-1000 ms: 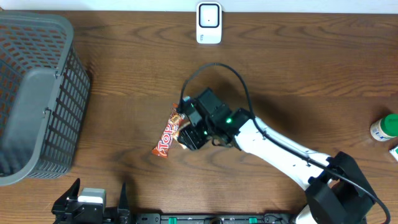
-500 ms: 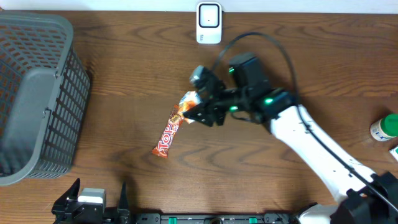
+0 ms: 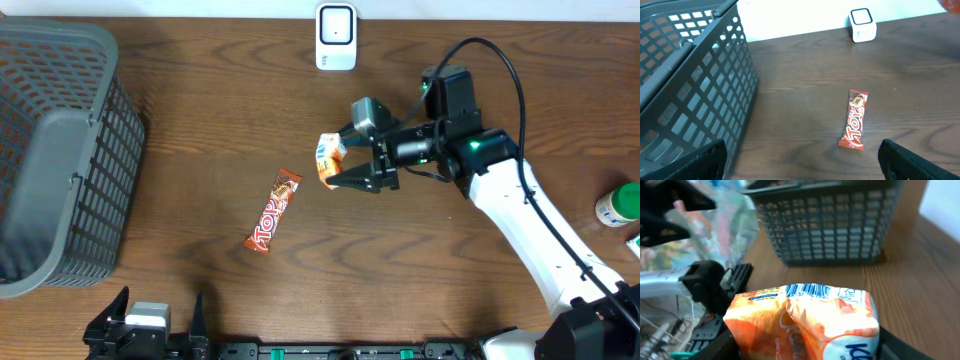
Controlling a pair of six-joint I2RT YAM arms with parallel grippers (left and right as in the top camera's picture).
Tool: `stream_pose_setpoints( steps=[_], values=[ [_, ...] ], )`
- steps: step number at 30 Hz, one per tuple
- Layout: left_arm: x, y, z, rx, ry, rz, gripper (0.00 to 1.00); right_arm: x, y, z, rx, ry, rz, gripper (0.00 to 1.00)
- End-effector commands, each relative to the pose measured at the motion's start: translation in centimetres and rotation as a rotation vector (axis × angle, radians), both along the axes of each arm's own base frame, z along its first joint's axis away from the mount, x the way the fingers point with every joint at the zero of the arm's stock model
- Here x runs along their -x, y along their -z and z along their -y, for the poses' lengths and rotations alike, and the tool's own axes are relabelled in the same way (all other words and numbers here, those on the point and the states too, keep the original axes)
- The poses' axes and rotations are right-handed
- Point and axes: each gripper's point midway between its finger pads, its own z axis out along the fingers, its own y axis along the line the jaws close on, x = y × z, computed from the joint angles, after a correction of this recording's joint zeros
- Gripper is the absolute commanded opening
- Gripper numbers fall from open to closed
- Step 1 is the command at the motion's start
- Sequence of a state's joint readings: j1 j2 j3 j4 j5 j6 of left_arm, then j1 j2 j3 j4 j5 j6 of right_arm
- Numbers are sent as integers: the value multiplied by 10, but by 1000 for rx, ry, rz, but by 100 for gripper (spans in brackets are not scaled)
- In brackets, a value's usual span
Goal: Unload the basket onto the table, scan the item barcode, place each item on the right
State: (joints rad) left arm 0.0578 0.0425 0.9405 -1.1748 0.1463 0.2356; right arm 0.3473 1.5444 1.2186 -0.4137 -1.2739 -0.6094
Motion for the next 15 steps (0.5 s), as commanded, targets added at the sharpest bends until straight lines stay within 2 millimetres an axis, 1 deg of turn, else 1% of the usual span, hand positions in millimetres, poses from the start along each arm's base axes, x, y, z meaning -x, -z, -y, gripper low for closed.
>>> stream_pose_setpoints(
  steps=[1, 7, 9, 11, 13, 15],
  values=[
    [1, -2, -1, -6, -5, 8, 96, 9, -22, 5, -95, -80, 116, 62],
    [1, -2, -1, -6, -5, 8, 96, 8, -22, 6, -96, -77, 122, 61],
    [1, -2, -1, -6, -5, 8, 96, 5, -23, 5, -91, -66, 104, 54],
    [1, -2, -1, -6, -5, 8, 96, -1, -26, 3, -79, -33, 52, 52],
    [1, -2, -1, -6, -5, 8, 96, -15, -28, 0, -60, 34, -14, 52],
    [1, -2, -1, -6, -5, 8, 96, -34, -29, -4, -45, 124, -66, 56]
  ],
)
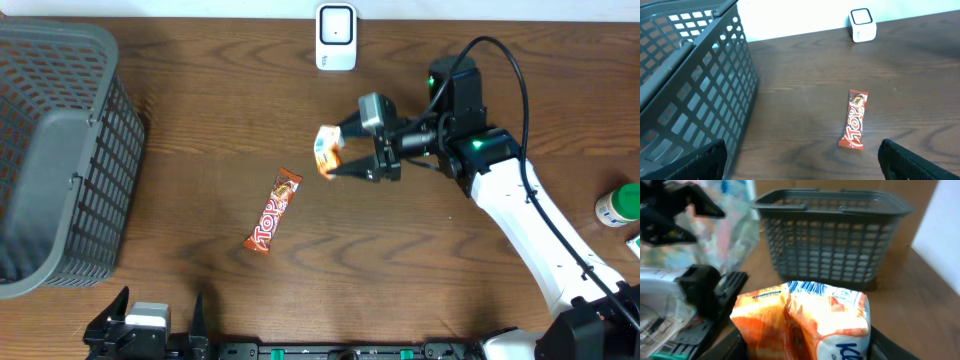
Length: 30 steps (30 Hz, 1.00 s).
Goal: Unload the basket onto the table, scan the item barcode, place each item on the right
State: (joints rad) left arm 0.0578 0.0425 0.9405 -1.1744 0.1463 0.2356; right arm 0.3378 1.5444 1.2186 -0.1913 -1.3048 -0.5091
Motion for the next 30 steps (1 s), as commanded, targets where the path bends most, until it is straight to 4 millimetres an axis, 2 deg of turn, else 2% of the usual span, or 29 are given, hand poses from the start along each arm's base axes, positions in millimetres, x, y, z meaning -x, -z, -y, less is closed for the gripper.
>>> stream_pose_setpoints(
  steps=[1, 5, 8, 10, 12, 17, 18, 21, 24, 26, 30],
  values=[
    [1, -2, -1, -6, -5, 8, 96, -31, -5, -3, 24, 159, -199, 59],
    [1, -2, -1, -6, -5, 8, 96, -71, -17, -10, -73, 262, -341, 63],
    [1, -2, -1, -6, -5, 8, 96, -114, -11, -11, -161, 425, -560, 75],
    [1, -2, -1, -6, -5, 8, 96, -135, -5, -11, -226, 475, -673, 75],
    [1, -2, -1, -6, -5, 8, 97, -156, 0, -11, -312, 493, -777, 77],
    [1, -2, -1, -6, -5, 8, 96, -197, 5, -19, -406, 468, -860, 78],
    [1, -2, -1, -6, -5, 8, 96, -200, 8, -24, -380, 434, -861, 78],
    [1, -2, -1, -6, -5, 8, 96, -192, 13, -39, -284, 330, -836, 83],
    [1, -2, -1, -6, -5, 8, 96, -193, 33, -49, -205, 385, -840, 85],
    [1, -2, -1, -6, -5, 8, 96, -200, 56, -51, -150, 481, -927, 90],
    [1, -2, -1, -6, -5, 8, 97, -201, 122, -49, 37, 724, -1065, 96]
  ],
)
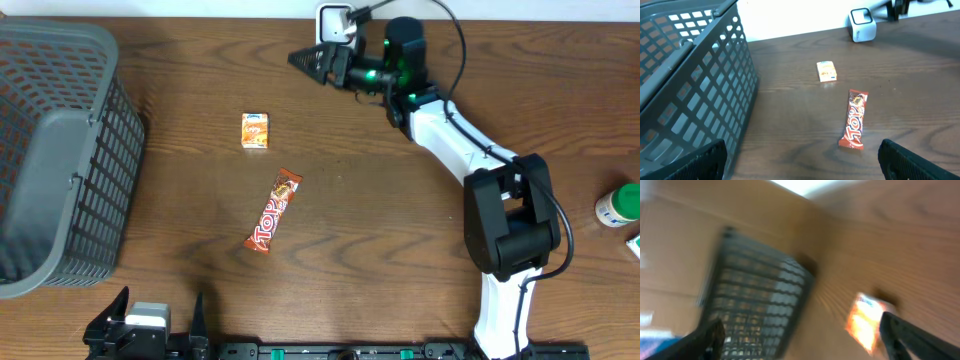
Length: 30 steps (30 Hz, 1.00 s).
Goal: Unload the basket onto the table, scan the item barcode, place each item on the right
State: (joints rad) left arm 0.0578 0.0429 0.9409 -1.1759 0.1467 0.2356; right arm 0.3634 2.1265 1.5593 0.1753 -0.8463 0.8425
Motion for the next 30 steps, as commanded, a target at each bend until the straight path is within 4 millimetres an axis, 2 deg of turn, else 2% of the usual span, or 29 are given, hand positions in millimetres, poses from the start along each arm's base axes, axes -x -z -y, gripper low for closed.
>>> stream_pose_setpoints(
  steps=[1, 4, 7, 9, 10, 11, 14, 20, 23, 26, 28, 30],
  values=[
    [1, -2, -1, -6, -6, 9, 96, 0, 24, -6, 191, 73, 47, 97],
    [1, -2, -1, -6, -6, 9, 96, 14, 44, -18, 379, 76, 70, 96],
    [1, -2, -1, -6, -6, 9, 96, 22, 42, -34, 562, 99, 175, 99],
    [1, -2, -1, -6, -6, 9, 96, 23, 37, -37, 658, 160, 201, 99],
    [1, -2, -1, -6, -6, 9, 96, 24, 35, -33, 683, 227, 151, 99],
    [1, -2, -1, -6, -6, 9, 96, 26, 36, -22, 695, 354, 20, 99],
    [1, -2, -1, -6, -6, 9, 96, 32, 38, -22, 693, 405, -39, 99],
    [1, -2, -1, -6, -6, 9, 96, 65, 39, -54, 664, 274, -61, 99],
    [1, -2, -1, -6, -6, 9, 96, 61, 36, -58, 633, 347, -88, 99],
    [1, -2, -1, -6, -6, 9, 96, 62, 23, -76, 507, 331, -136, 99],
    [1, -2, -1, -6, -6, 9, 96, 61, 21, -83, 414, 368, -243, 96],
    [1, -2, -1, -6, -6, 9, 96, 51, 16, -91, 360, 378, -216, 96]
  ],
)
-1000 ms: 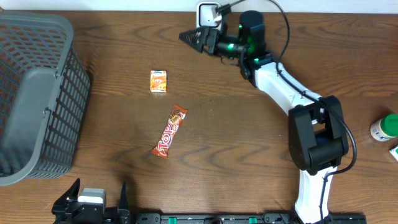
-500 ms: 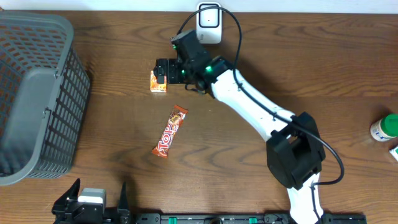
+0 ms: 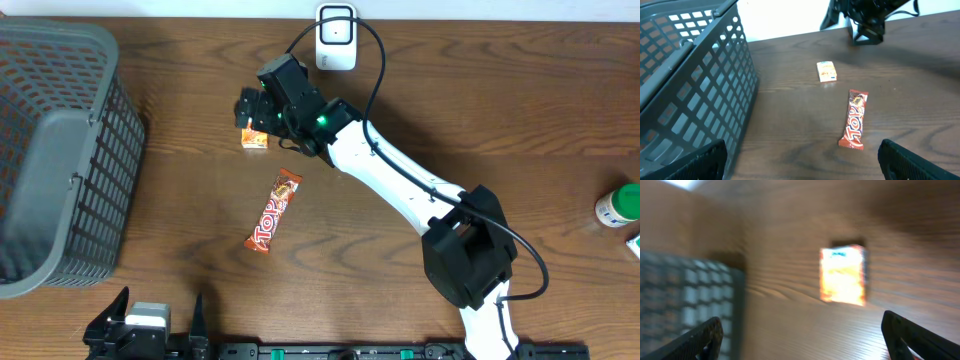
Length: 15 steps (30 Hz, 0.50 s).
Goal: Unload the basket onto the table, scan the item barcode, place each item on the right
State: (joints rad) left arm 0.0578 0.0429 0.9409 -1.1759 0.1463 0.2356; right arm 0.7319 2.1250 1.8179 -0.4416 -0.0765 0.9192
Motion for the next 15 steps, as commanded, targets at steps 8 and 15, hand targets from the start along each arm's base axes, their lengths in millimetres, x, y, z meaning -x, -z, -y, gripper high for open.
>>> stream_pose_setpoints(
  steps=[8, 15],
  values=[
    [1, -2, -1, -6, -5, 9, 96, -52, -14, -48, -171, -49, 95, 59],
    [1, -2, -1, -6, -5, 9, 96, -82, 22, -70, -183, -26, 97, 6]
  ],
)
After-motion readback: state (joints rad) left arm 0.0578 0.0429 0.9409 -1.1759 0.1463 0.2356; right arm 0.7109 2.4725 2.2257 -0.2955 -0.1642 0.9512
